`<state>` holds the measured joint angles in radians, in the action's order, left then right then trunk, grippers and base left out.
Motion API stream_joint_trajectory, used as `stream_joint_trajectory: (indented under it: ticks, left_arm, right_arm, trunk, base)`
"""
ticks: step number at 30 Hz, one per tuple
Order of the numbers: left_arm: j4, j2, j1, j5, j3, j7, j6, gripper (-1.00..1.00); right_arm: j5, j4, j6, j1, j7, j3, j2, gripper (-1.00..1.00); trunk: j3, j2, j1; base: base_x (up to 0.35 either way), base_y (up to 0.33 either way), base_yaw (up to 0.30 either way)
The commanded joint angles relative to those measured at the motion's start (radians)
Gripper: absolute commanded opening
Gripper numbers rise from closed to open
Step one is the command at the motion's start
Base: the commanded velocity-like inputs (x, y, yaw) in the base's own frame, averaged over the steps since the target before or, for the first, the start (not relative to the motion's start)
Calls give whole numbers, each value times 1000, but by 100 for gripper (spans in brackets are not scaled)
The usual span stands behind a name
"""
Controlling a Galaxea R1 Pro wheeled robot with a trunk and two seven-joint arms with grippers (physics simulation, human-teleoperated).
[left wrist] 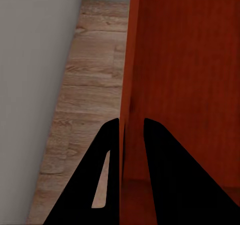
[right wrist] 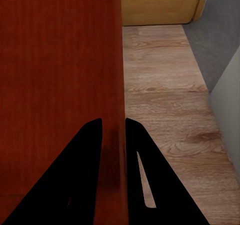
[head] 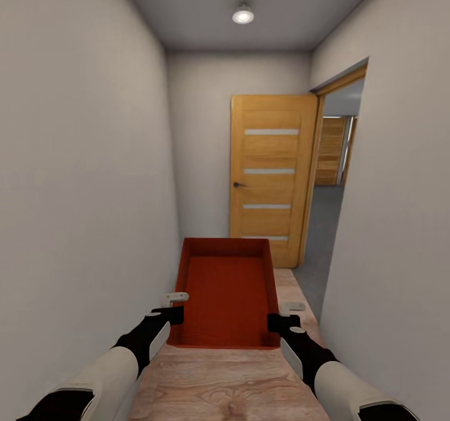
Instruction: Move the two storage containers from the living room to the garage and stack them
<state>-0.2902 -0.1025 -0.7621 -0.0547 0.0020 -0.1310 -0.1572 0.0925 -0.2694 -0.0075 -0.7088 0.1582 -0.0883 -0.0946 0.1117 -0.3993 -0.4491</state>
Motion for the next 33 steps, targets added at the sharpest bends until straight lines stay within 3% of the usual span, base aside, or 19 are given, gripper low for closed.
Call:
stream_joint_trajectory:
  ticks: [1,33]
  left_arm:
    - [-17,11,0,19,29,-10,22,-100]
    - [-17,11,0,19,29,-11,22,-100]
  right_arm:
    - [10,2,-2,0,9,16,3,-100]
    - [10,2,1,0,7,16,4,-100]
  trunk:
    - [0,-1,-1]
    - [0,-1,-1]
  base:
    - [323,0,0]
    - [323,0,0]
